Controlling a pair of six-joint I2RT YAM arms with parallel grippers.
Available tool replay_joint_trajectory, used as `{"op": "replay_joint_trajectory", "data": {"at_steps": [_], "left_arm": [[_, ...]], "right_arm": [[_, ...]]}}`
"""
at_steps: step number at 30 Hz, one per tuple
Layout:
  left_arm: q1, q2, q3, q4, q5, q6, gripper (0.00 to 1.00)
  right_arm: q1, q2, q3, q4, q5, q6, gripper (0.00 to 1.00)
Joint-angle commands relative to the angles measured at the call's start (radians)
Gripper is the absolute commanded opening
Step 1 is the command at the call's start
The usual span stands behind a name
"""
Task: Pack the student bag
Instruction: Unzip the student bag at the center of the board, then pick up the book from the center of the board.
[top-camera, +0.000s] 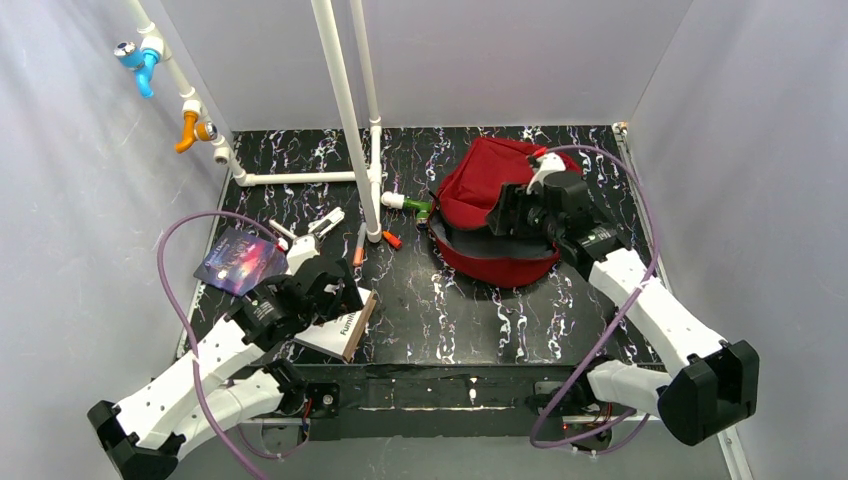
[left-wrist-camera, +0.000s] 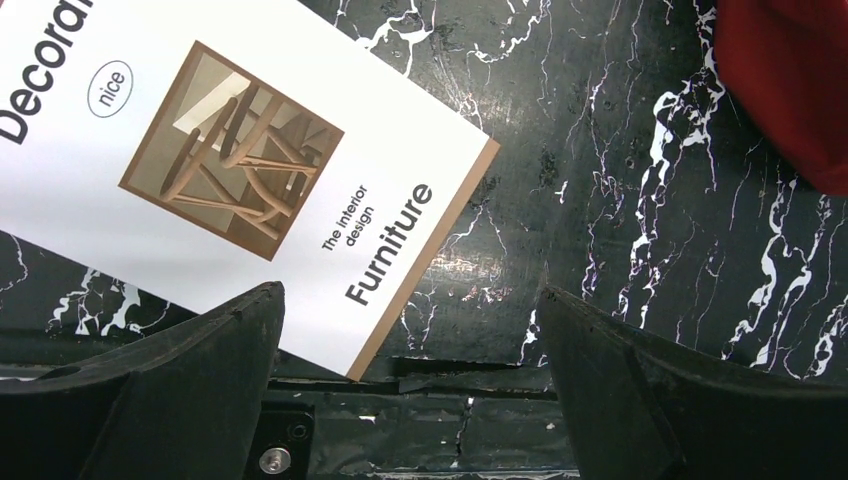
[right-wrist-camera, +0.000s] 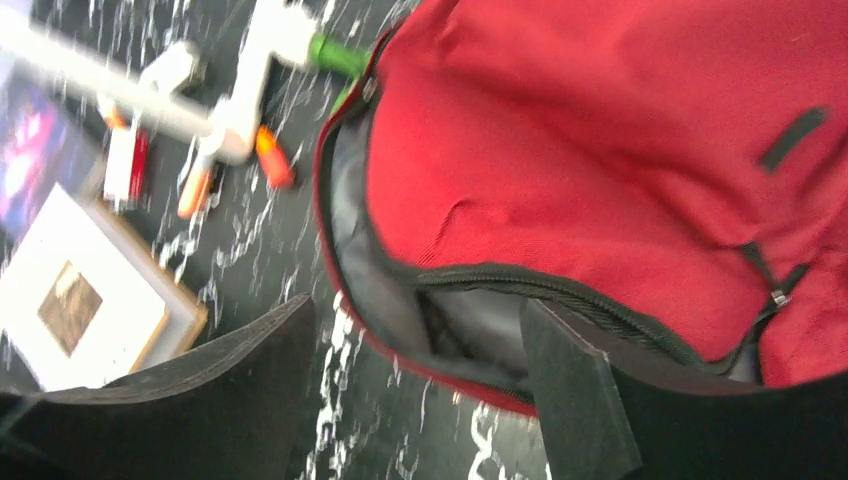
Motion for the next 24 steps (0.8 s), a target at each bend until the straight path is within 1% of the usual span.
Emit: {"op": "replay_joint_trajectory", "data": {"at_steps": [1,4,7,9,11,12,14,17,18,20,21,23,24], "left_arm": [[0.001,-0.05,-0.009,-0.077,-0.084,-0.06,0.98],[0.0,-0.099,-0.035,-0.158,-0.154,-0.168,0.98],[0.0,-0.14,-0.059,-0.231,-0.195,-0.275,0.98],[0.0,-0.16,-0.068,-0.242,-0.188,-0.299,0.98],[0.0,-0.17,-0.065,-0.244,-0.176,-0.301,0.98],[0.0,-0.171,-0.062,-0.246,-0.172,-0.301,0.98],[0.0,-0.172,-0.049,-0.249,-0.16,-0.3,0.98],[0.001,-0.174,-0.027,-0.248,-0.123,-0.277,0.98],[0.0,-0.177,-0.021,-0.248,-0.11,-0.265,0.98],[0.001,-0.193,-0.018,-0.249,-0.081,-0.246,0.97],[0.001,-0.206,-0.02,-0.25,-0.075,-0.243,0.96],[0.001,-0.243,-0.034,-0.25,-0.07,-0.263,0.96],[0.001,-0.264,-0.043,-0.249,-0.073,-0.281,0.95]], "right_arm": [[0.169,-0.077,-0.018,-0.104,-0.093,-0.08,0.86],[0.412,-0.089,-0.109,0.001,-0.069,-0.024,0.93],[0.645,-0.015,-0.164,0.157,-0.03,0.062,0.98],[0.724,0.073,-0.174,0.285,-0.012,0.145,0.98],[0.736,0.178,-0.168,0.435,-0.02,0.299,0.98],[0.736,0.23,-0.153,0.485,-0.022,0.355,0.98],[0.734,0.335,-0.091,0.511,-0.021,0.439,0.97],[0.702,0.456,-0.015,0.52,-0.058,0.502,0.93],[0.677,0.479,-0.02,0.549,-0.088,0.545,0.91],[0.618,0.521,-0.075,0.692,-0.174,0.666,0.72],[0.594,0.545,-0.108,0.798,-0.22,0.732,0.67],[0.569,0.597,-0.135,0.933,-0.289,0.815,0.66],[0.567,0.624,-0.126,0.949,-0.304,0.83,0.66]]}}
